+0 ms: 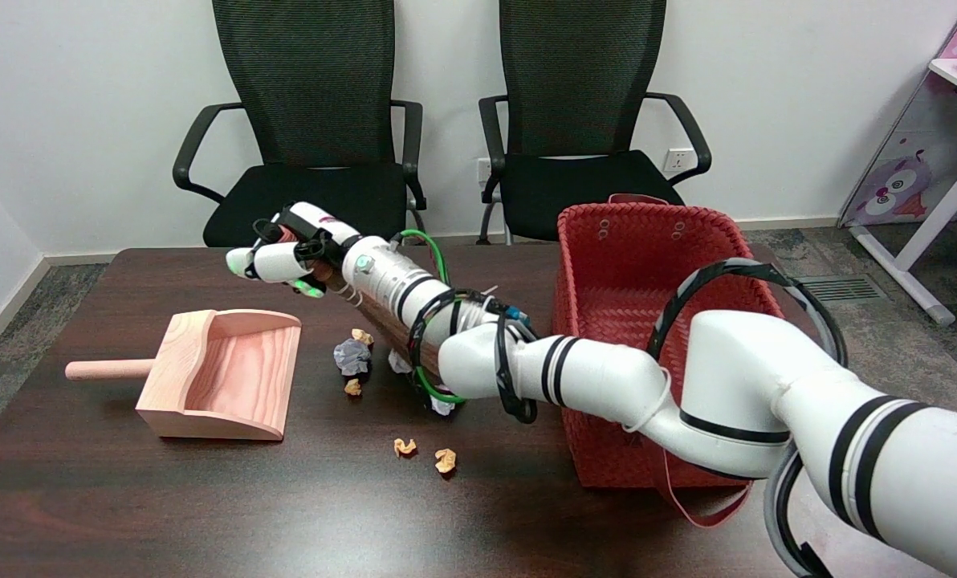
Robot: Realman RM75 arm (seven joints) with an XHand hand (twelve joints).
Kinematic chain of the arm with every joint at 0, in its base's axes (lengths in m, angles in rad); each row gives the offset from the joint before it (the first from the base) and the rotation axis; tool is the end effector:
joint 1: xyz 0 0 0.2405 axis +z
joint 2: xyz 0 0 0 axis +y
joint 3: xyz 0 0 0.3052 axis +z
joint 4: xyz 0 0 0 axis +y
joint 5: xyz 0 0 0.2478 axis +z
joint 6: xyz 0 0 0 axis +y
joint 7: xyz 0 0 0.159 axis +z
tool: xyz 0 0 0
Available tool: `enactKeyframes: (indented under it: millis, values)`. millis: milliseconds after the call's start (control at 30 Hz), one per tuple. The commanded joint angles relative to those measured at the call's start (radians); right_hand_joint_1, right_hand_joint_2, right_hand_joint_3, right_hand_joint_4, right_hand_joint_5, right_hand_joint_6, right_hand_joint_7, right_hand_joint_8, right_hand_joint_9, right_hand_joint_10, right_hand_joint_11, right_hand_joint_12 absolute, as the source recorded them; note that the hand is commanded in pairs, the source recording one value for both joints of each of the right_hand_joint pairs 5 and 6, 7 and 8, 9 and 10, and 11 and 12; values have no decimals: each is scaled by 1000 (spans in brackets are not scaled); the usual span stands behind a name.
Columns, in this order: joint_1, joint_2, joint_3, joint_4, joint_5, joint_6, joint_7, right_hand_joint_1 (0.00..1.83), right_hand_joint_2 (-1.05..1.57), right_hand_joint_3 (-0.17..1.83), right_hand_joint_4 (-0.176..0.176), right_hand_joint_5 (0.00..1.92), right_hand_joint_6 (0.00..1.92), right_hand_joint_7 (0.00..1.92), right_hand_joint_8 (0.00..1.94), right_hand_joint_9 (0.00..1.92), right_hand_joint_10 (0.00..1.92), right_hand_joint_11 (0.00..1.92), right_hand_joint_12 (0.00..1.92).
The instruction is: Sweep the paper ball into the dustpan.
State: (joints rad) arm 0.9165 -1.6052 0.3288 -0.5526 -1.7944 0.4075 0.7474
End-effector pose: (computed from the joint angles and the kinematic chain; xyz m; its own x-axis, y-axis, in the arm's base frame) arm -0.2790 -0.5752 0.0318 0.4246 -0.3890 0.8175 -0.9053 -0.1765 0.3863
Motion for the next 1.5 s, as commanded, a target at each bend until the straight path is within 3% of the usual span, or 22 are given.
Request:
enactKeyframes:
  millis: [33, 333, 967, 1167, 1367, 1500]
  values:
    - [-46, 19, 3, -152, 1, 15, 76, 939, 1571, 611, 176, 1920, 1920, 1920, 1920, 1920, 1920, 1890, 1890]
    - [-73, 34, 16, -266, 4, 53, 150, 966, 1571, 649, 176, 1920, 1920, 1920, 1920, 1920, 1920, 1920, 1920]
    - [-73, 43, 80, -246, -3, 320, 228, 959, 1571, 693, 176, 1920, 1920, 1920, 1920, 1920, 1920, 1920, 1920]
    - [-80, 99, 85, -330, -2, 439, 227, 965, 1571, 800, 176, 1920, 1920, 1920, 1920, 1920, 1920, 1920, 1920]
    - [-130, 239, 74, -464, -34, 496, 213, 961, 1571, 930, 176, 1920, 1920, 1920, 1920, 1920, 1920, 1920, 1920]
    - [-205, 327, 105, -618, -11, 486, 60, 975, 1571, 1238, 176, 1920, 1920, 1920, 1920, 1920, 1920, 1920, 1920]
